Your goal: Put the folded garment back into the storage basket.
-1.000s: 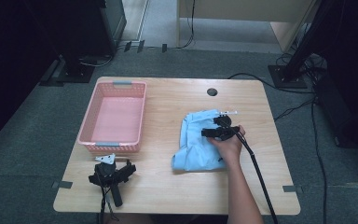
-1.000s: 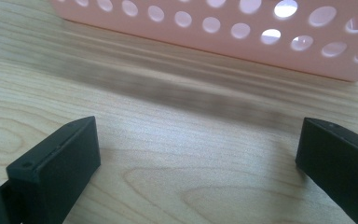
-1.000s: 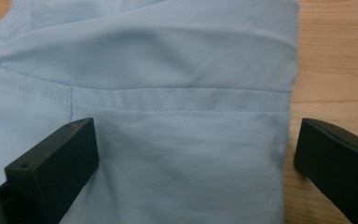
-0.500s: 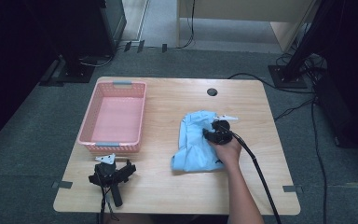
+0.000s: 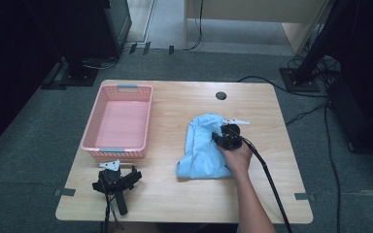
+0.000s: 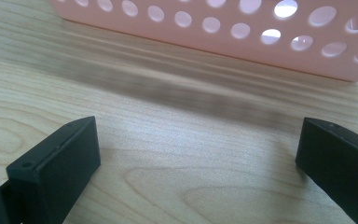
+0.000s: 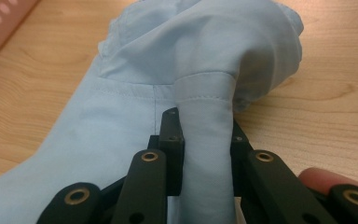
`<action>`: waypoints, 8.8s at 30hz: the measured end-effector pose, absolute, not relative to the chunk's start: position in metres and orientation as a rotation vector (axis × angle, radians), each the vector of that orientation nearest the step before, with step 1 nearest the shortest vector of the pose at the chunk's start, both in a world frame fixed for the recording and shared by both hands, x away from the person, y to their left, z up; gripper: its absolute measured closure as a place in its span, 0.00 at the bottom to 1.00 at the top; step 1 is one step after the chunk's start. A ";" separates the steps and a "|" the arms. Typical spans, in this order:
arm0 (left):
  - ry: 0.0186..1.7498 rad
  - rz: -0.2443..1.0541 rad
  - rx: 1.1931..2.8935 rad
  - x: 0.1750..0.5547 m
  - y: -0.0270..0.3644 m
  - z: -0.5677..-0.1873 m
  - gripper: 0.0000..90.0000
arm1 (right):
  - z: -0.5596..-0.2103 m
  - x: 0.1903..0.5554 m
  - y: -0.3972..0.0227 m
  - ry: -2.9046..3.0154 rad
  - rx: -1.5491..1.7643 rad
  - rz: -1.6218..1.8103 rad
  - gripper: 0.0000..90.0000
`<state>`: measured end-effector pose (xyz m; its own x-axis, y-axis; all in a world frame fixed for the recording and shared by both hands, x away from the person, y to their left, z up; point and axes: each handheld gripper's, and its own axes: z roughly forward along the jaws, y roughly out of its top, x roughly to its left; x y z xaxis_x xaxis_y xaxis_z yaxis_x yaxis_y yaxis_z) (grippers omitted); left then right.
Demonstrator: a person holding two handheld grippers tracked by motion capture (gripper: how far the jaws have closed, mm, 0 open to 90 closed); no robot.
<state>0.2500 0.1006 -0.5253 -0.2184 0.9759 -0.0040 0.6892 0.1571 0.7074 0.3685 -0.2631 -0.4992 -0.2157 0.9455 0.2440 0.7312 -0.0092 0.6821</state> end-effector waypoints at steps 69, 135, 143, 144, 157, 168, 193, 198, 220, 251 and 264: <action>1.975 0.813 1.580 0.250 0.101 -0.525 0.00 | -0.325 0.351 -0.165 1.805 1.486 1.683 0.87; 1.974 0.812 1.583 0.250 0.101 -0.525 0.00 | -0.348 0.394 -0.068 1.870 1.577 1.777 0.87; 1.975 0.812 1.583 0.250 0.101 -0.525 0.00 | -0.349 0.396 -0.060 1.878 1.575 1.775 0.87; 1.975 0.812 1.583 0.250 0.101 -0.525 0.00 | -0.349 0.396 -0.058 1.876 1.579 1.777 0.87; 1.975 0.811 1.584 0.250 0.101 -0.525 0.00 | -0.356 0.402 -0.033 1.894 1.597 1.783 0.87; 1.975 0.811 1.583 0.250 0.101 -0.525 0.00 | -0.366 0.407 -0.017 1.896 1.629 1.784 0.86; 1.974 0.813 1.580 0.250 0.101 -0.525 0.00 | -0.398 0.420 0.007 1.889 1.692 1.763 0.86; 1.974 0.812 1.582 0.250 0.101 -0.525 0.00 | -0.407 0.423 0.010 1.883 1.682 1.746 0.86; 1.973 0.815 1.578 0.250 0.101 -0.525 0.00 | -0.439 0.437 0.011 1.925 1.679 1.425 0.83; 1.974 0.813 1.582 0.250 0.101 -0.525 0.00 | -0.444 0.429 -0.026 1.952 1.557 1.358 0.23; 1.974 0.814 1.581 0.250 0.101 -0.525 0.00 | -0.452 0.421 -0.051 1.933 1.533 1.403 0.14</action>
